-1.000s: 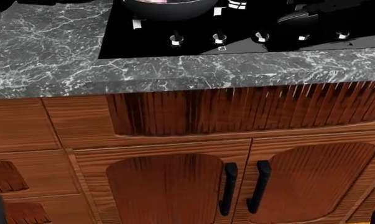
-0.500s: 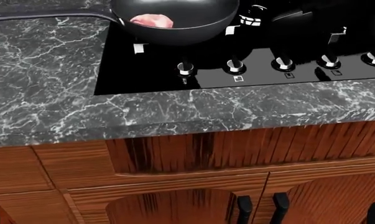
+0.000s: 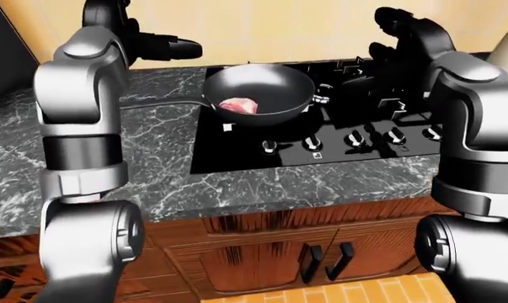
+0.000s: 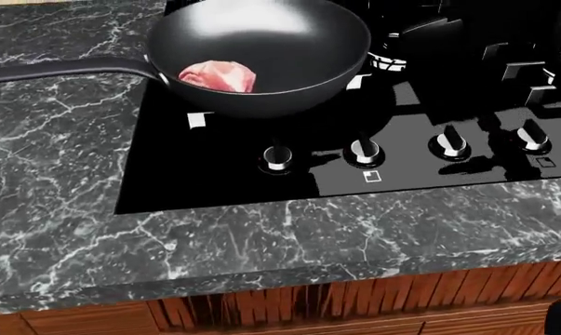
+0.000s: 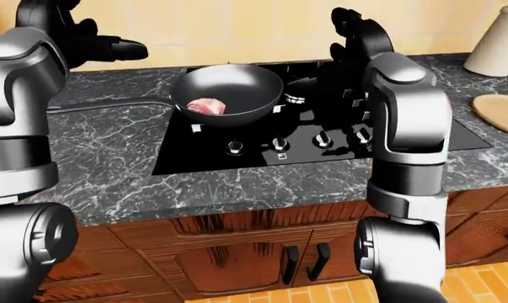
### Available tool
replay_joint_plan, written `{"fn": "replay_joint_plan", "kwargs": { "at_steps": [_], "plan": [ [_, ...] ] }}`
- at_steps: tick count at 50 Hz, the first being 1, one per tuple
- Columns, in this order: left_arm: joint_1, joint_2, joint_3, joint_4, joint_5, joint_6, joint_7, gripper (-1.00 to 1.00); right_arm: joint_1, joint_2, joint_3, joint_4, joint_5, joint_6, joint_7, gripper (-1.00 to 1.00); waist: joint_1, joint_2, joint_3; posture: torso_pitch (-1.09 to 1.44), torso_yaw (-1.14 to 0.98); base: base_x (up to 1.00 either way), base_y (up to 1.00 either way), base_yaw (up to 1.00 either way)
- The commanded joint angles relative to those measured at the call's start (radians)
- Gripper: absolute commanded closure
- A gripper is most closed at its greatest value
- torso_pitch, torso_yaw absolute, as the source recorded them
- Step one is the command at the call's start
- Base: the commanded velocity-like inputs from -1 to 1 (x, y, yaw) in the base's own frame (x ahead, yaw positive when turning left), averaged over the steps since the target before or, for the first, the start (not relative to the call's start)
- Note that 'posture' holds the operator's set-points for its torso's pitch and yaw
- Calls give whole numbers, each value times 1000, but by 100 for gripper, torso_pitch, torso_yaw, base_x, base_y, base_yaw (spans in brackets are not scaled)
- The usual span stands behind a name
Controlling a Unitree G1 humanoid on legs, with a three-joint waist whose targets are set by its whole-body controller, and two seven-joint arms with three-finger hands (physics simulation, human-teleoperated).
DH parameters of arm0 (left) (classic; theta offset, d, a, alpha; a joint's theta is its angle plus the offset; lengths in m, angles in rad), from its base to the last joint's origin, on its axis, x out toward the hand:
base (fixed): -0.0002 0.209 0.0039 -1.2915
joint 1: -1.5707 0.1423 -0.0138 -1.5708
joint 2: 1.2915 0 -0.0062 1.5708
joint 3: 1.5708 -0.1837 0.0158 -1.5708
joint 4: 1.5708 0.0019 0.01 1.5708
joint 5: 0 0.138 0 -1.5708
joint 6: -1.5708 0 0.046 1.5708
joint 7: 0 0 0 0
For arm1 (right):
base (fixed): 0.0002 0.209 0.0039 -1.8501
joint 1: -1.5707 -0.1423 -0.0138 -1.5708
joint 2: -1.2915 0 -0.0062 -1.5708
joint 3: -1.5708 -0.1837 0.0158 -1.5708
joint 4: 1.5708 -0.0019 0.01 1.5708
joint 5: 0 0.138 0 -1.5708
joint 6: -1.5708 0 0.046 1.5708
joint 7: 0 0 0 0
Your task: Pick the pork loin from the pan and place it on the plate.
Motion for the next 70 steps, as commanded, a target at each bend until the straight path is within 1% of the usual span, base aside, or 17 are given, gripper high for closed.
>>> {"fn": "replay_joint_plan", "kwargs": {
  "at_steps": [1, 8, 11, 12, 13, 14, 19, 22, 23, 26, 34, 36, 37, 38, 45, 59, 70],
  "plan": [
    [-52, 7, -3, -35, -1, -26, -2, -100, -42, -24, -25, -31, -7, -29, -7, -100, -10, 4, -40, 0, 0, 18, 0, 0],
    [-58, 16, 0, -28, -1, -26, -5, -100, -51, -17, -17, -11, -13, -43, -3, -100, -2, -56, -29, 0, 0, 17, 0, 0],
    [-63, 17, 1, -21, -1, -29, -5, -100, -63, -17, -13, -2, -18, -43, -1, -100, 8, -121, -40, 0, 0, 17, 0, 0],
    [-64, 17, 1, -20, -1, -29, -5, -100, -64, -17, -12, -1, -20, -43, 0, -100, 17, -129, -50, 0, 0, 17, 0, 0],
    [-64, 18, 0, -19, -1, -30, -6, -100, -67, -17, -11, -1, -21, -45, 3, -100, 6, -110, -38, 0, 0, 17, 0, 0],
    [-64, 18, 0, -21, -1, -28, -6, -100, -67, -17, -11, -9, -19, -49, 12, -100, 10, -125, -5, 0, 0, 0, 0, 0],
    [-63, 19, 0, -21, -1, -28, -8, -100, -82, -17, -2, 3, -32, -51, 20, -100, 4, -91, 4, 0, 0, 0, 0, 0],
    [-68, 26, 2, -9, 1, -34, -12, -100, -89, -21, 3, 14, -45, -55, 34, -100, -11, -33, -2, 0, 0, 0, 0, 0],
    [-69, 30, 3, -7, 1, -35, -13, -100, -95, -23, 1, 18, -48, -53, 38, -100, -14, -54, 2, 0, 0, 0, 0, 0],
    [-65, 36, 4, -4, 3, -39, -17, -100, -105, -26, 3, 26, -58, -53, 47, -100, -16, -57, -19, 0, 0, 0, 0, 0],
    [-73, 62, 12, 28, 8, -54, -28, -100, -202, -57, 13, 110, -85, -144, 83, -100, -10, -66, -22, 0, 0, 0, 0, 0],
    [-77, 68, 12, 31, 11, -55, -31, -100, -237, -68, 43, 168, -111, -189, 127, -100, -11, -65, -20, 0, 0, 0, 0, 0],
    [-78, 69, 12, 33, 12, -56, -32, -100, -234, -56, 28, 187, -100, -309, 142, -100, -11, -64, -19, 0, 0, 0, 0, 0],
    [-77, 72, 12, 36, 12, -57, -34, -100, -248, -77, 77, 221, -165, -345, 152, -100, -12, -63, -17, 0, 0, 0, 0, 0],
    [-82, 80, 13, 50, 21, -64, -40, -100, -384, -53, 98, 375, -276, -419, 323, -100, -17, -57, -11, 0, 0, 0, 0, 0],
    [-83, 90, 20, 62, 23, -68, -46, -100, -609, 41, 115, 750, -437, -645, 417, -100, -31, -37, -4, 0, 0, 0, 0, 0],
    [-92, 83, 15, 79, 22, -78, -37, -100, -699, 96, 138, 904, -517, -730, 433, -100, -33, -28, -6, 0, 0, 0, 0, 0]
  ]
}}
